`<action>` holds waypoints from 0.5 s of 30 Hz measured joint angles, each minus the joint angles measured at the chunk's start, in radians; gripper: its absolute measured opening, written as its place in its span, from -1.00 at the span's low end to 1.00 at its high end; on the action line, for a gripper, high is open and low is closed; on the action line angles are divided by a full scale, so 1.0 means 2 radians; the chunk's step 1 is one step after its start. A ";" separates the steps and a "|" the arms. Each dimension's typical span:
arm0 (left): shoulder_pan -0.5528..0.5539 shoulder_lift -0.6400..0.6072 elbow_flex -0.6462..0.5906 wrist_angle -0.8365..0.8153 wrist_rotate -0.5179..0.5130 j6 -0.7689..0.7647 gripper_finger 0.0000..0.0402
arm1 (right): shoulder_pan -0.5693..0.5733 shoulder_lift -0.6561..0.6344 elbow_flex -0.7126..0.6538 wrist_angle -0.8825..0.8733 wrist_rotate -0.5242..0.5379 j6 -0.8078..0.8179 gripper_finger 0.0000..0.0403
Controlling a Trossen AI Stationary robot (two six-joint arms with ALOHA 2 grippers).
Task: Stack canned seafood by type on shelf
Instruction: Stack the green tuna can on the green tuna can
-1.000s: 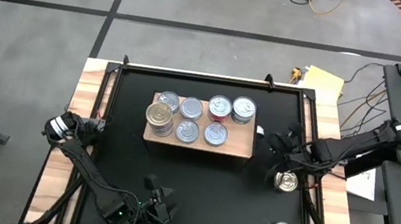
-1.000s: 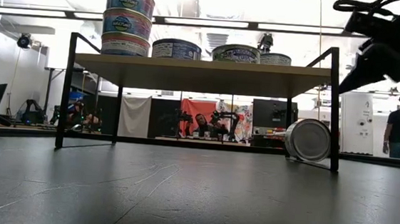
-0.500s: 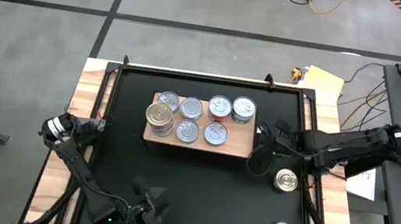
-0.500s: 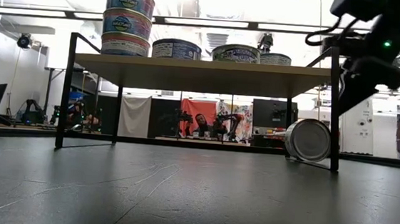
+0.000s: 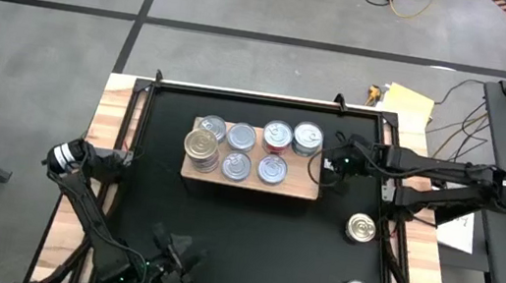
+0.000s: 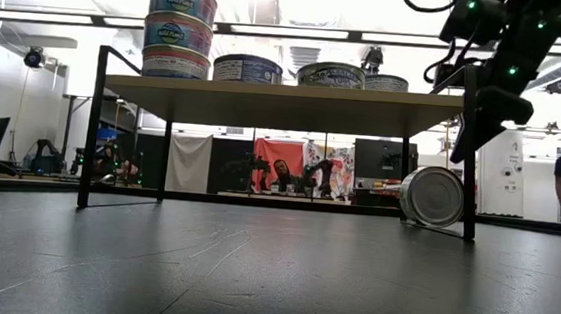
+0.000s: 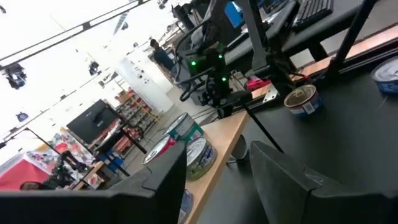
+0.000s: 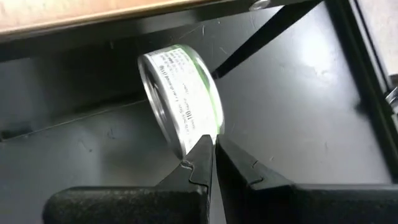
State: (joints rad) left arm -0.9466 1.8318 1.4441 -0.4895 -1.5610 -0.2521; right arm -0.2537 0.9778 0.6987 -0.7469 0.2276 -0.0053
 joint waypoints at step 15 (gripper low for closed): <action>-0.002 -0.001 0.000 -0.018 0.004 -0.001 -0.20 | -0.023 0.003 0.000 0.001 -0.067 -0.074 -0.83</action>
State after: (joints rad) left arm -0.9504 1.8290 1.4441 -0.5246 -1.5536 -0.2550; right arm -0.2989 0.9844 0.6983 -0.7441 0.0945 -0.1535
